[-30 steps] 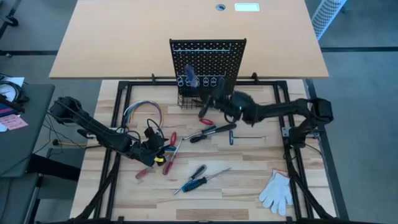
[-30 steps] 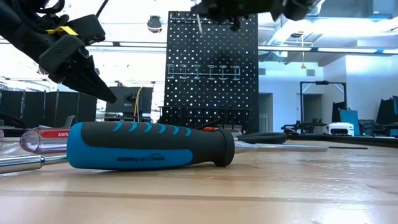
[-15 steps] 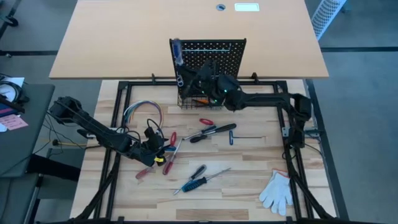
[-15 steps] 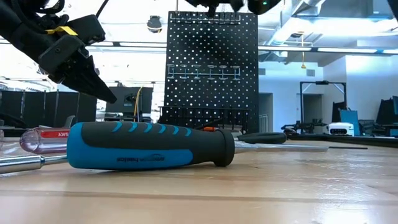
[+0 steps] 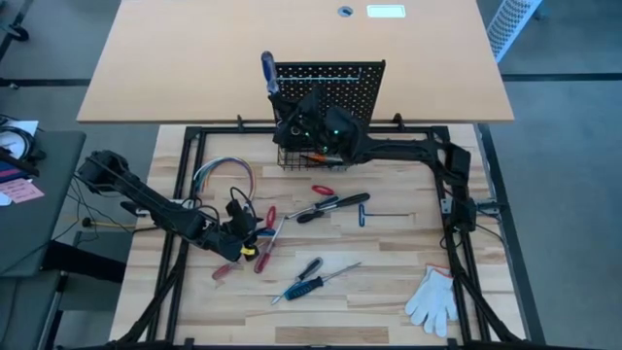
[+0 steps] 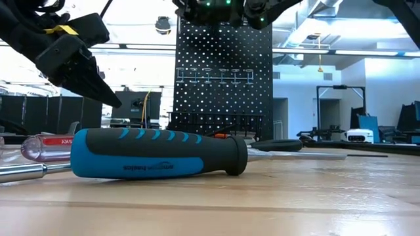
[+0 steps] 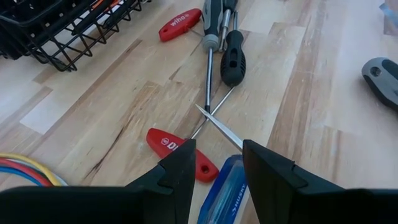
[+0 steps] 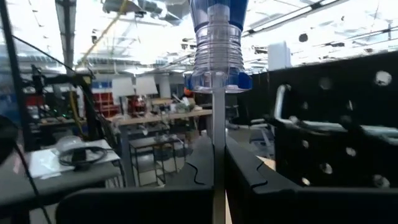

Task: Hang tools onto peg board
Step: Hang the right blue screwdriver on the pegboard

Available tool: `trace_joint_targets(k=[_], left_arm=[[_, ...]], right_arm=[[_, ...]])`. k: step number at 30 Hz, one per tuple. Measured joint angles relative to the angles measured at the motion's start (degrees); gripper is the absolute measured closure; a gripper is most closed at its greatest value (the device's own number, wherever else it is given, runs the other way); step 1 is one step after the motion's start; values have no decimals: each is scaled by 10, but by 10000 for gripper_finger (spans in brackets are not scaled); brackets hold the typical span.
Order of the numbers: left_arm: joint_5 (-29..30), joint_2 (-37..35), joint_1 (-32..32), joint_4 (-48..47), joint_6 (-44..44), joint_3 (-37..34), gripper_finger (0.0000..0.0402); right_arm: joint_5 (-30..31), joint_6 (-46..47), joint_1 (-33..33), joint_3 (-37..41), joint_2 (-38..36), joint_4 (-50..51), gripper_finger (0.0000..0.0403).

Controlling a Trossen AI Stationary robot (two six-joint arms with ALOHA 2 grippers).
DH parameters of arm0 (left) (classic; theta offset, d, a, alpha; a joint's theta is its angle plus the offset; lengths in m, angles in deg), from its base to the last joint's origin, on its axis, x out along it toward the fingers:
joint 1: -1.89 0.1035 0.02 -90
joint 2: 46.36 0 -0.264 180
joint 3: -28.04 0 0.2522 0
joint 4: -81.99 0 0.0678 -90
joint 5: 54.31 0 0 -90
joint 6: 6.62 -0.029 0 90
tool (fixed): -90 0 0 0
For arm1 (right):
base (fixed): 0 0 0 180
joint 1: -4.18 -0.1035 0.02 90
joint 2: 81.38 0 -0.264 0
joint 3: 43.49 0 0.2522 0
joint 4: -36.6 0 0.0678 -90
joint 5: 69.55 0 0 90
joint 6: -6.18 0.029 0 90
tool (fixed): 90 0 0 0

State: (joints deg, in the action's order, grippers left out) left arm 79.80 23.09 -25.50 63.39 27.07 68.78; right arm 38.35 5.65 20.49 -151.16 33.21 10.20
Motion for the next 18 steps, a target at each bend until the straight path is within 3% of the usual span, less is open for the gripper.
trace_joint_targets(k=[4, 18], left_arm=[[1, 0, 0, 0, 0, 0, 275], [1, 0, 0, 0, 0, 0, 275]], right_arm=[[38, -10, 0, 0, -5, 5, 388], [77, -7, 7, 0, -2, 37, 388]])
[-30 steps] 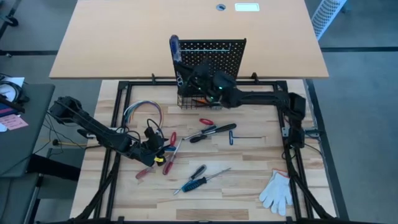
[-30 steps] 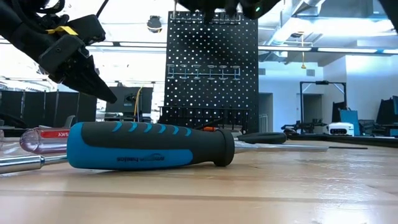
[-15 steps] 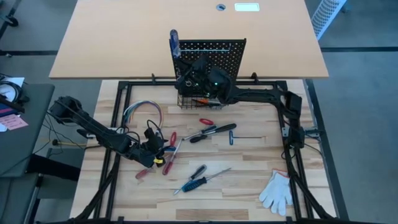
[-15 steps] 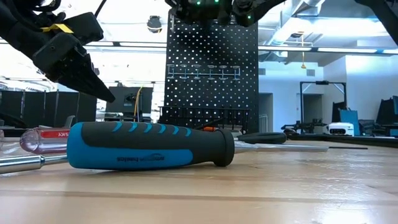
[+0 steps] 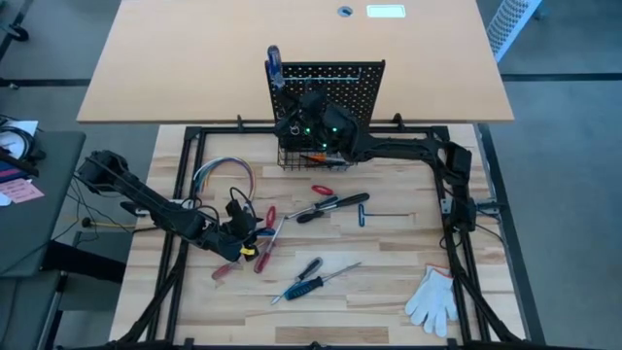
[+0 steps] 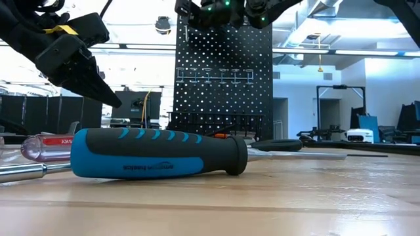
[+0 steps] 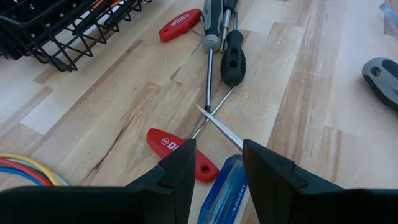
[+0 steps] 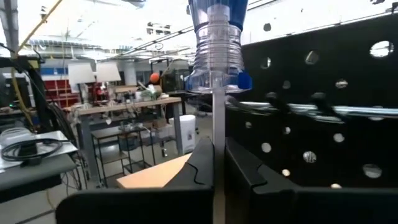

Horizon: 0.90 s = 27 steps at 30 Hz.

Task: Hang tools onto peg board
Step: Hang the right blue screwdriver on the pegboard

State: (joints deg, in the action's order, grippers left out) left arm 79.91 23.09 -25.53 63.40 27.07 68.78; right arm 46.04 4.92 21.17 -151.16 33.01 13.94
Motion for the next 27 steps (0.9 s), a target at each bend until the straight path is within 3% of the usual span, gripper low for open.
trace_joint_targets(k=[19, 27], left_arm=[[0, 0, 0, 0, 2, 0, 275], [0, 0, 0, 1, 2, 0, 275]], right_arm=[[-1, 24, 7, -1, -1, 54, 359], [1, 23, 15, 1, 1, 94, 272]])
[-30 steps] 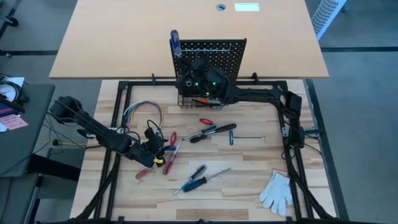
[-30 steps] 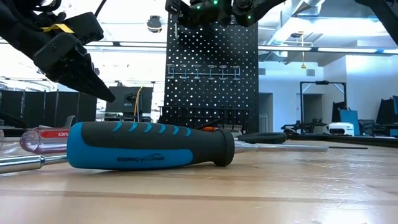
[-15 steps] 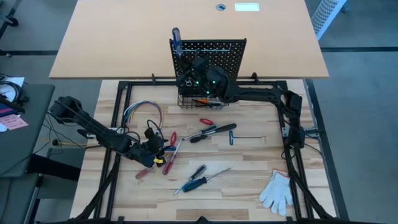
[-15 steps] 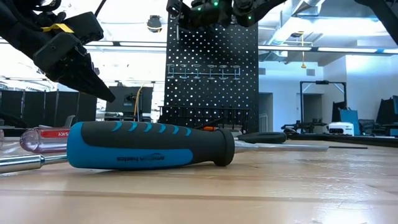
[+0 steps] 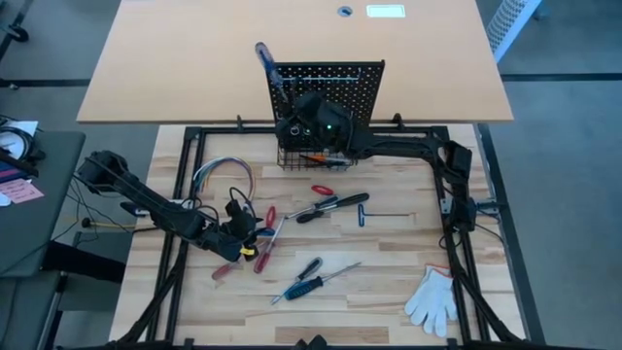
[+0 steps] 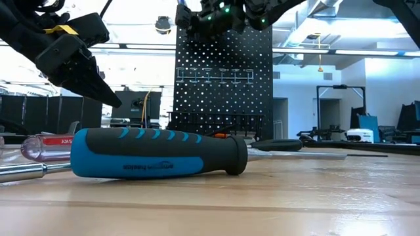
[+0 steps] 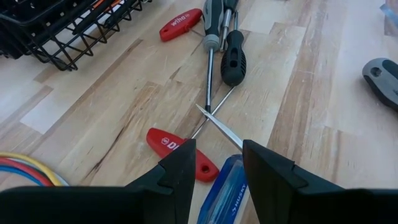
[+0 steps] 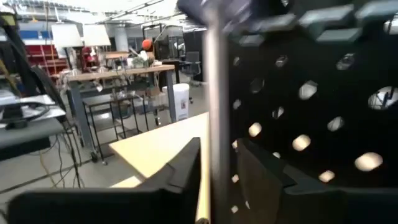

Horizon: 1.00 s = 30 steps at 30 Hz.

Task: Hang tools onto peg board
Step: Hang the right blue screwdriver on the pegboard

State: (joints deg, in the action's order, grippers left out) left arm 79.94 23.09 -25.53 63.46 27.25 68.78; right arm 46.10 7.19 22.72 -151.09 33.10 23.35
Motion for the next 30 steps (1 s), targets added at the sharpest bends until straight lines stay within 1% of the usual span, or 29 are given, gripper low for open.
trace_joint_targets(k=[5, 7, 9, 13, 18, 23, 27, 30], left_arm=[[0, 0, 0, 0, 0, 0, 275], [0, 0, 0, 0, 0, 0, 275], [0, 0, 0, 0, 0, 0, 275], [0, 0, -1, -1, 0, 0, 275], [0, 0, -4, -1, 0, 0, 275], [0, 0, -4, -1, 0, 0, 275], [0, 0, -4, -1, 0, 0, 275], [0, 0, -4, -1, 0, 0, 275]], right_arm=[[0, -23, 2, -1, -1, 29, 203], [0, -29, 1, -1, -1, 43, 186], [-1, -29, 1, -1, -1, 55, 177], [0, -34, -5, -1, -1, 87, 178], [0, -88, -25, 0, -10, 139, 186], [-1, -199, -57, 0, -40, 192, 193], [-3, -320, -89, 0, -72, 217, 202], [22, -386, -107, 0, -96, 217, 213]])
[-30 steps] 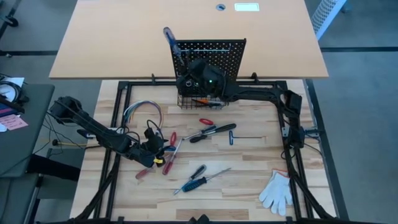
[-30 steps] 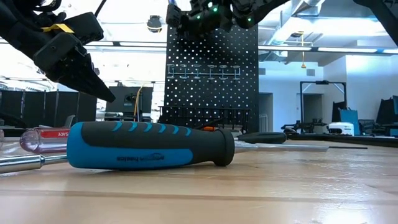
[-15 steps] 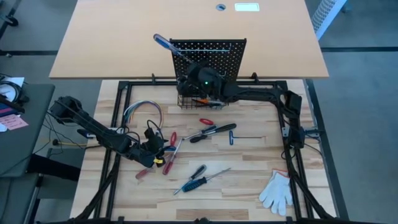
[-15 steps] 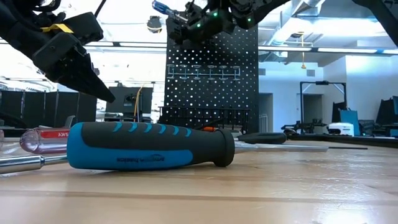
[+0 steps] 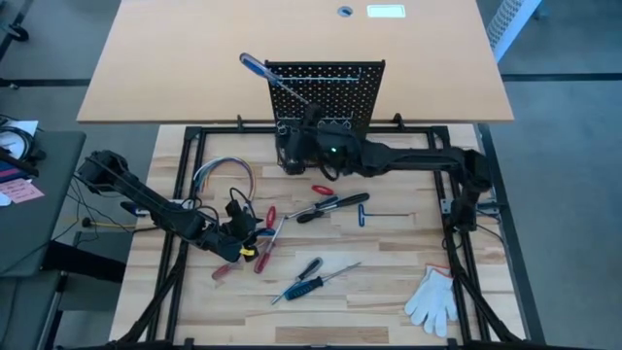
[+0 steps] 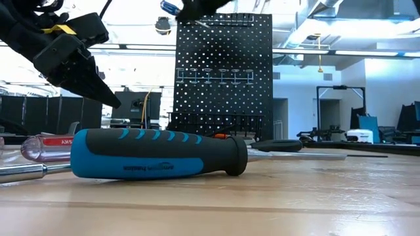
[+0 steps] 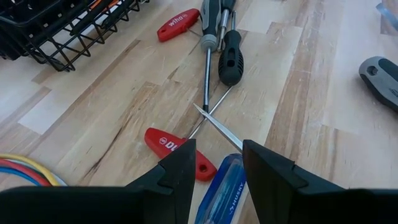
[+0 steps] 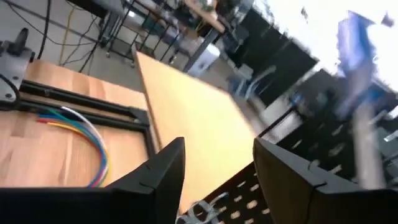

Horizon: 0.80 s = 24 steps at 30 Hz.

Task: Hang tools onto peg board
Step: Hang the right blue screwdriver on the pegboard

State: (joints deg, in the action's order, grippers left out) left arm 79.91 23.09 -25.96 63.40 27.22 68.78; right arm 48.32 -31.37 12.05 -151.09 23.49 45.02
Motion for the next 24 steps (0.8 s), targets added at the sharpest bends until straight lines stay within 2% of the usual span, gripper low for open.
trace_joint_targets(k=[3, 5, 14, 24], left_arm=[[0, 0, -1, 0, 0, 0, 275], [0, 0, -6, 0, 0, 0, 275], [3, 0, -16, 0, -2, 0, 275], [5, 0, -16, 0, -4, 0, 275]], right_arm=[[51, -28, 0, 1, -16, 0, 227], [64, -27, 11, 12, -26, 1, 237], [81, 30, 62, 34, -34, -26, 271], [80, 67, 73, 33, -25, -24, 302]])
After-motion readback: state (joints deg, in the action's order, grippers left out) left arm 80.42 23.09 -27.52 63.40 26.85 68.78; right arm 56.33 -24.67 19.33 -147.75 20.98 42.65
